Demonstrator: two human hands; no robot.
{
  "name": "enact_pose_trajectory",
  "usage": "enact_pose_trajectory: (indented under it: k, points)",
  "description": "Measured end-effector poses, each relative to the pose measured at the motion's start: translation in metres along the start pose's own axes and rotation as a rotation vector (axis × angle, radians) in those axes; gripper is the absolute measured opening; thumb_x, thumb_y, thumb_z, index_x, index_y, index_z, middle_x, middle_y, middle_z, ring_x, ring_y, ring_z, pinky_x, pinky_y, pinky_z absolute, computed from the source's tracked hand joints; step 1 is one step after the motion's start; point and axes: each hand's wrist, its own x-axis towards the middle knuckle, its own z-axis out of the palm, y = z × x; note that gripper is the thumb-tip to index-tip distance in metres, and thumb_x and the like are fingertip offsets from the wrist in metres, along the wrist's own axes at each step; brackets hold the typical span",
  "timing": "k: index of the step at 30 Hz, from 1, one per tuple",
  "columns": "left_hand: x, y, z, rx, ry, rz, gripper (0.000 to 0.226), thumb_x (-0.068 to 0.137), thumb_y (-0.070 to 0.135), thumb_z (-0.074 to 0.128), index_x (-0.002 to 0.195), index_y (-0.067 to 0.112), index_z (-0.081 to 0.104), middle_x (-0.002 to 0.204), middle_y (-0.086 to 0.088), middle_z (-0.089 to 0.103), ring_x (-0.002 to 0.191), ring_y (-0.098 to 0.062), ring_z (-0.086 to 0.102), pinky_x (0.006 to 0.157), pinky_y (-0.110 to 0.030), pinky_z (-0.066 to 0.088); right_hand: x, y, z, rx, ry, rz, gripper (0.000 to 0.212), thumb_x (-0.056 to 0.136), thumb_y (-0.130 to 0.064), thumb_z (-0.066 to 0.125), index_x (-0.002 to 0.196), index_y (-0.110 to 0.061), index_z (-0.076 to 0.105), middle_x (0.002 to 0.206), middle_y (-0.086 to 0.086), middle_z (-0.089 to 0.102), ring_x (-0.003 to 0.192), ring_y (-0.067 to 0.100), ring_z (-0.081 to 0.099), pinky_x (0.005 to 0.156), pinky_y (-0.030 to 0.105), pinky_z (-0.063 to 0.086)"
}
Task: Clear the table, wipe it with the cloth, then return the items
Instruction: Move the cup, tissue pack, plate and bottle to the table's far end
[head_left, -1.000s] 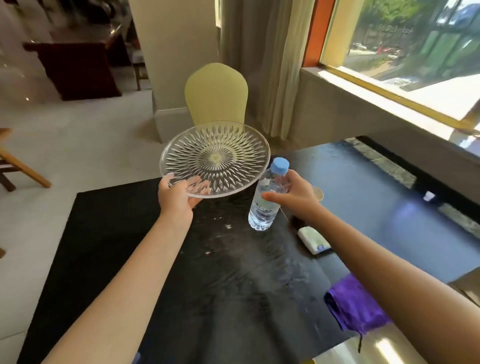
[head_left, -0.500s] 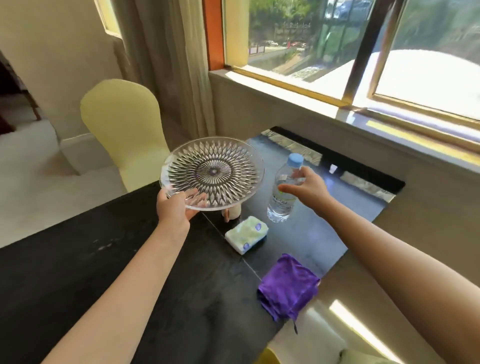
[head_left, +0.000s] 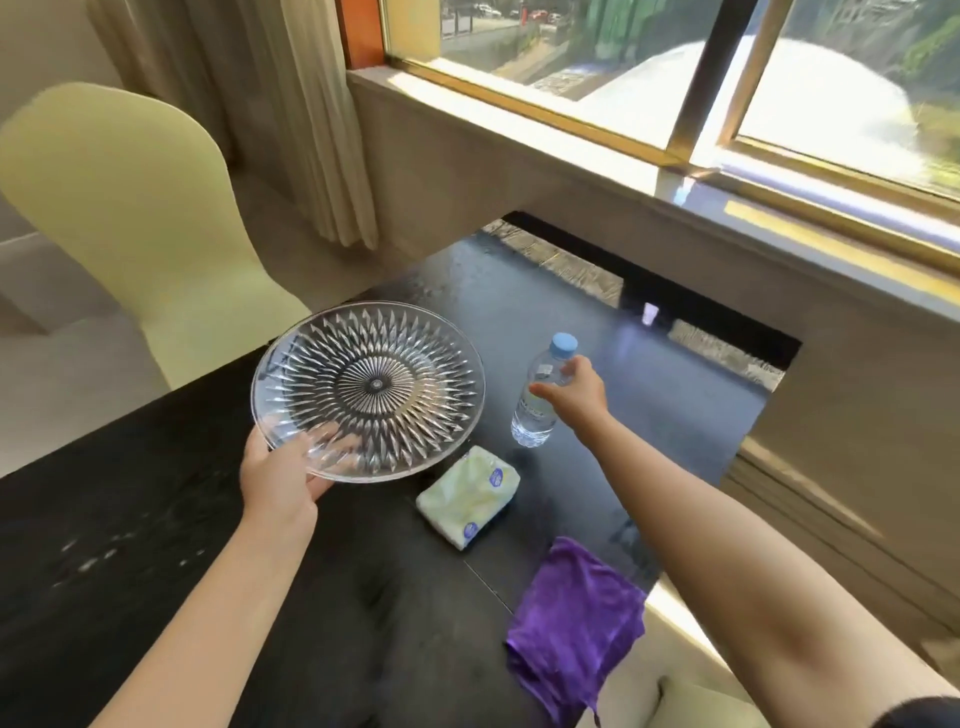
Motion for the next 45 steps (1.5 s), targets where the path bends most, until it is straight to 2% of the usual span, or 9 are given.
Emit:
enact_pose_trajectory:
  k: [4,12,17,22,27,30,33,40,45]
  points:
    - [0.016,0.002,-0.014,0.004,-0.015,-0.013,0.045,0.090,0.001,0.049,0.128,0.024,0.052,0.111,-0.009,0.069,0.084,-0.022,0.074,0.072,-0.038,0.060,0.024,-0.003,0.030,-0.044,-0.037,-0.004,0.057,0.077,-0.020,0.075,0.125,-0.006,0.046,0.128,0.010,0.052,0.116,0.027,0.052,0.094,0.037,0.044]
    - [0.012,-0.006,-0.030,0.040,-0.106,-0.062,0.043,0.090,0.001,0.049,0.127,0.022,0.054,0.116,-0.012,0.067,0.099,-0.032,0.068,0.086,-0.047,0.053,0.054,-0.004,0.061,-0.102,-0.017,0.018,0.060,0.076,-0.024,0.077,0.124,-0.006,0.047,0.126,0.012,0.055,0.116,0.028,0.054,0.092,0.037,0.044]
    - [0.006,-0.010,-0.021,0.103,-0.169,-0.028,0.041,0.093,0.004,0.047,0.127,0.025,0.053,0.107,-0.007,0.071,0.089,-0.024,0.073,0.080,-0.045,0.056,0.071,0.006,0.063,-0.069,-0.161,0.073,0.087,0.057,-0.053,0.078,0.125,-0.008,0.048,0.125,0.011,0.059,0.112,0.029,0.058,0.097,0.046,0.049]
    - [-0.007,-0.014,0.001,0.104,-0.231,-0.023,0.039,0.094,0.006,0.048,0.127,0.027,0.050,0.106,-0.010,0.071,0.087,-0.028,0.073,0.077,-0.044,0.058,0.029,-0.020,0.016,0.085,-0.174,0.131,0.039,0.096,-0.030,0.046,0.119,0.001,0.053,0.102,0.012,0.049,0.083,0.019,0.053,0.076,0.034,0.051]
    - [-0.031,-0.020,0.034,0.090,-0.298,-0.022,0.039,0.094,0.003,0.046,0.123,0.026,0.053,0.112,-0.009,0.069,0.097,-0.030,0.069,0.081,-0.046,0.056,-0.032,-0.027,-0.045,0.167,-0.309,0.052,0.044,0.099,-0.045,0.032,0.113,-0.011,0.057,0.088,0.006,0.065,0.066,0.016,0.057,0.062,0.027,0.051]
    - [-0.039,-0.030,0.052,0.105,-0.343,-0.029,0.034,0.093,0.004,0.046,0.115,0.026,0.060,0.115,-0.009,0.068,0.100,-0.028,0.068,0.085,-0.047,0.055,-0.043,-0.011,-0.067,0.148,-0.180,0.024,0.026,0.100,-0.022,0.043,0.117,-0.006,0.053,0.082,0.005,0.062,0.061,0.015,0.054,0.051,0.022,0.049]
    - [-0.048,-0.050,0.078,0.134,-0.475,-0.087,0.023,0.095,0.019,0.049,0.114,0.023,0.063,0.111,-0.007,0.070,0.088,-0.018,0.071,0.068,-0.032,0.059,-0.040,0.021,-0.093,0.186,-0.003,0.052,0.024,0.097,-0.010,0.043,0.107,0.003,0.060,0.075,0.007,0.057,0.059,0.016,0.050,0.041,0.013,0.042]
    - [-0.055,-0.113,0.115,0.222,-0.643,-0.268,0.032,0.098,0.031,0.042,0.122,0.013,0.055,0.106,-0.011,0.069,0.089,-0.022,0.068,0.079,-0.033,0.056,-0.026,0.109,-0.119,0.208,0.299,0.165,0.036,0.084,-0.022,0.049,0.088,0.012,0.060,0.076,0.012,0.058,0.070,0.019,0.050,0.064,0.032,0.039]
    - [-0.046,-0.181,0.107,0.701,-0.646,-0.263,0.042,0.091,0.010,0.052,0.133,0.009,0.046,0.094,-0.004,0.059,0.087,-0.017,0.057,0.078,-0.028,0.048,-0.009,0.155,-0.115,0.244,0.447,0.292,0.030,0.089,-0.015,0.044,0.091,0.010,0.059,0.080,0.015,0.055,0.074,0.023,0.048,0.068,0.033,0.038]
